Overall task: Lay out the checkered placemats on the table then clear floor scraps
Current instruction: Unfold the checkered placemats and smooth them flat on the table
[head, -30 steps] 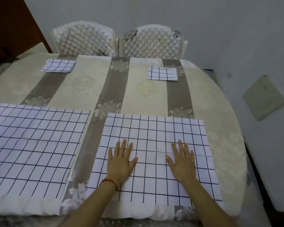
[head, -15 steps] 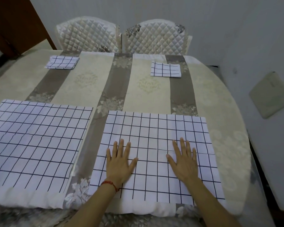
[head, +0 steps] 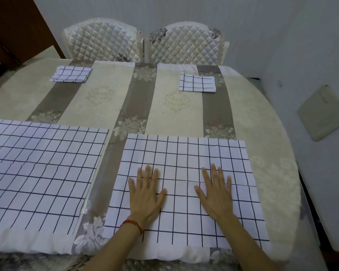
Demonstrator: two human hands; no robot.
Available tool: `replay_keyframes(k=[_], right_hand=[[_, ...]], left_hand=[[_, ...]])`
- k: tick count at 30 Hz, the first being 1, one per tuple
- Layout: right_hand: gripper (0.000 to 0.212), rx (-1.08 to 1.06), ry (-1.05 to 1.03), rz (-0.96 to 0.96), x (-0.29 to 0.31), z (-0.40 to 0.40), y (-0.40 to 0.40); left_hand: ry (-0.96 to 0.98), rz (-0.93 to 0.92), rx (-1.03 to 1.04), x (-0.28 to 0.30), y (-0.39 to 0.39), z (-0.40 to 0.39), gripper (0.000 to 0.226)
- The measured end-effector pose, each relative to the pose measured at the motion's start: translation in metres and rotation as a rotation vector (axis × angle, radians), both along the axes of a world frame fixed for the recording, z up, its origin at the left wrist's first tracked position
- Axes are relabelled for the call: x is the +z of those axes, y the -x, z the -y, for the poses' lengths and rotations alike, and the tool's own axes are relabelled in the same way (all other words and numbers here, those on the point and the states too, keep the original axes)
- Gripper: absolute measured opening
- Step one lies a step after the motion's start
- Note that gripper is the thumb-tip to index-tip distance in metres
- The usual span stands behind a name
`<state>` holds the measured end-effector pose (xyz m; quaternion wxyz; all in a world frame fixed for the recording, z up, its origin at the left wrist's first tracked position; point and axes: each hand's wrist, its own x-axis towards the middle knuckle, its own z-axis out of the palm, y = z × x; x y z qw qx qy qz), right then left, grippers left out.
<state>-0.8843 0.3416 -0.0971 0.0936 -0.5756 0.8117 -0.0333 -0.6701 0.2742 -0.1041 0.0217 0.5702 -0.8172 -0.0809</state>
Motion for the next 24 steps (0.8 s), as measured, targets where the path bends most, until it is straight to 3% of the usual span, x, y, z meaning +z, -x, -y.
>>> replay_keyframes(k=[5,9,17,20,22,24], right_hand=[[0.053,0.098,0.013,0.020,0.006,0.031,-0.036],[0.064,0.133,0.003,0.050,-0.008,0.035,-0.021],[0.084,-0.272,0.000,0.030,0.000,0.013,0.051],[0.074,-0.100,0.075,0.058,0.007,0.047,0.028],[0.070,0.039,0.047,0.102,0.004,0.067,0.011],[0.067,0.054,0.014,0.113,-0.004,0.073,0.009]], left_hand=[[-0.064,-0.010,-0.165,0.010,0.055,0.018,0.050],[-0.122,-0.016,-0.132,-0.009,0.053,0.023,0.065],[-0.085,-0.115,0.133,-0.008,0.024,0.038,0.074],[-0.038,-0.101,-0.045,0.015,0.074,0.044,0.054],[-0.111,-0.122,-0.199,0.017,0.106,0.043,0.055],[-0.191,-0.122,-0.186,0.004,0.115,0.046,0.061]])
